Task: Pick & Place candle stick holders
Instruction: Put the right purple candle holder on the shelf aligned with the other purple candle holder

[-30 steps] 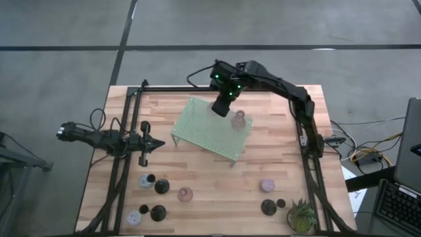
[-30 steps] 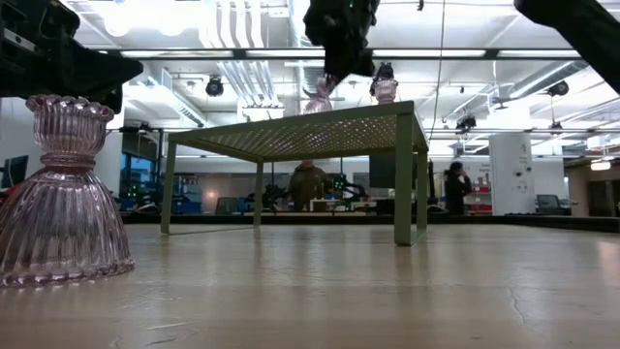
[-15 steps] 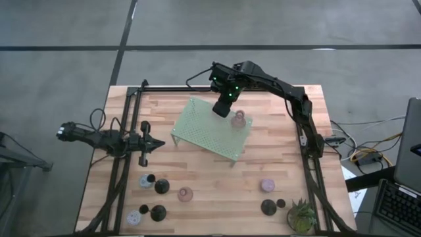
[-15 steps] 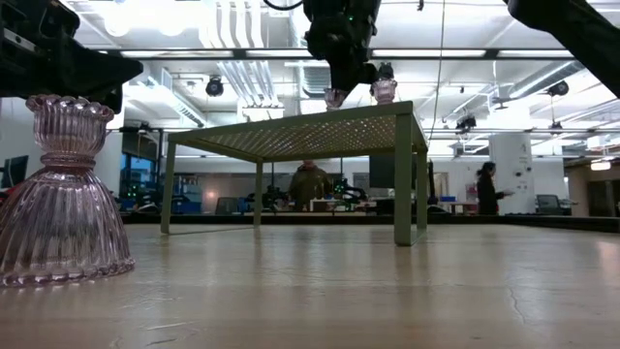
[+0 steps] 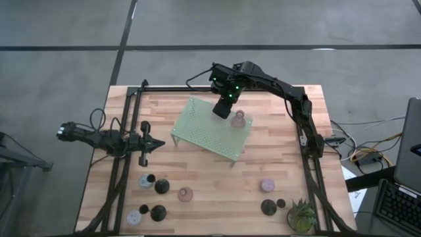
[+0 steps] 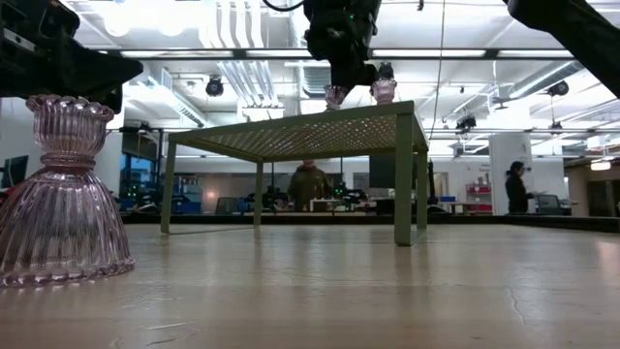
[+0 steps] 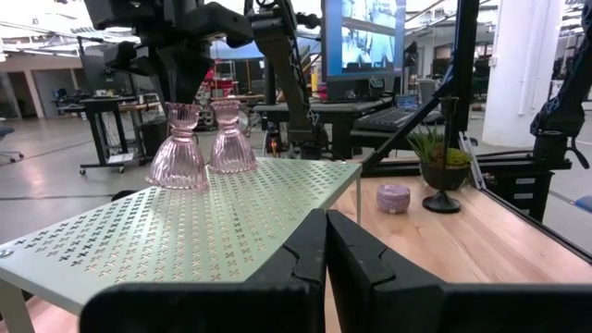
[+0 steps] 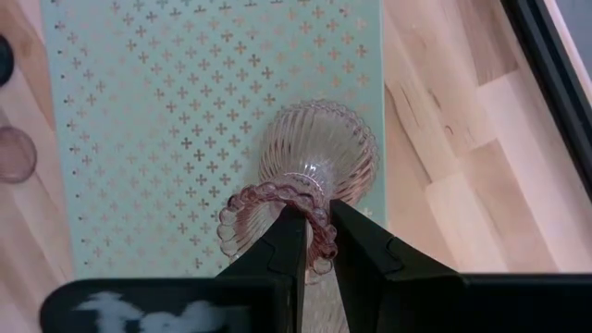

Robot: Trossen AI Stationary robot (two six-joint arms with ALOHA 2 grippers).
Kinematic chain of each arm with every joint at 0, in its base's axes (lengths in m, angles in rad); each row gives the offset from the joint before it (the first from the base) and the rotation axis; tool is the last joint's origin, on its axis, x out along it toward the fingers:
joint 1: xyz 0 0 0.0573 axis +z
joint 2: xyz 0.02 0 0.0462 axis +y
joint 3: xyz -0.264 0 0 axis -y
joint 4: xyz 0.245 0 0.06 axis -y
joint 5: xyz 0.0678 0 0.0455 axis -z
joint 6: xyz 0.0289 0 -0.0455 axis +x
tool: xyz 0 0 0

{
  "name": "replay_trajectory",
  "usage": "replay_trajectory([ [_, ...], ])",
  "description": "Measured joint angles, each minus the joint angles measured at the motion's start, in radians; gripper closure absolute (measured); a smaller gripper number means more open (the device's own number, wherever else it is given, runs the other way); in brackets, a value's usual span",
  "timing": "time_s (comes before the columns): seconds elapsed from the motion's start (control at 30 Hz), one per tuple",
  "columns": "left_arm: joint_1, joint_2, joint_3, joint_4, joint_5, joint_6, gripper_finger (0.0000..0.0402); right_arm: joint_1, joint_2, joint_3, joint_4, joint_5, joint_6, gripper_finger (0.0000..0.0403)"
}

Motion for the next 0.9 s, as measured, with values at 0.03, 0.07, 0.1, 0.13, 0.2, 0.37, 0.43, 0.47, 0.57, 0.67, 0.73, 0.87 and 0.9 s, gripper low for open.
replay_trajectory([
  [0.03,0.0,0.0,0.0,0.0,0.0,0.0,0.039,0.0,0.001,0.0,0.0,0.0,-0.001,0.0364],
  [0.07,0.0,0.0,0.0,0.0,0.0,0.0,0.039,0.0,0.001,0.0,0.0,0.0,-0.004,0.0364],
  [0.1,0.0,0.0,0.0,0.0,0.0,0.0,0.039,0.0,0.001,0.0,0.0,0.0,-0.005,0.0364],
  [0.13,0.0,0.0,0.0,0.0,0.0,0.0,0.039,0.0,0.001,0.0,0.0,0.0,-0.008,0.0364],
  [0.2,0.0,0.0,0.0,0.0,0.0,0.0,0.039,0.0,0.002,0.0,0.002,0.0,-0.01,0.0364],
  [0.37,0.0,0.0,0.0,0.0,0.0,0.0,0.039,0.0,0.002,0.0,0.005,0.002,-0.03,0.0364],
  [0.43,0.0,0.0,0.0,0.0,0.0,0.0,0.039,0.0,0.002,0.0,0.007,0.002,-0.031,0.0364],
  [0.47,0.0,0.0,0.0,0.0,0.0,0.0,0.039,0.0,0.003,0.0,0.008,0.002,-0.031,0.0364],
  [0.57,0.0,0.0,0.0,0.0,0.0,0.0,0.039,0.0,0.003,0.0,0.012,0.002,-0.031,0.0364],
  [0.67,0.0,0.0,0.0,0.0,0.0,0.0,0.039,0.0,0.003,0.0,0.018,0.003,-0.038,0.0364],
  [0.73,0.0,0.0,0.0,0.0,0.0,0.0,0.039,0.0,0.003,0.0,0.019,0.003,-0.052,0.0364],
  [0.87,0.0,0.0,0.0,0.0,0.0,0.0,0.039,0.0,0.003,0.0,0.019,0.003,-0.053,0.0358],
  [0.9,0.0,0.0,0.0,0.0,0.0,0.0,0.039,0.0,0.003,0.0,0.019,0.004,-0.053,0.0354],
])
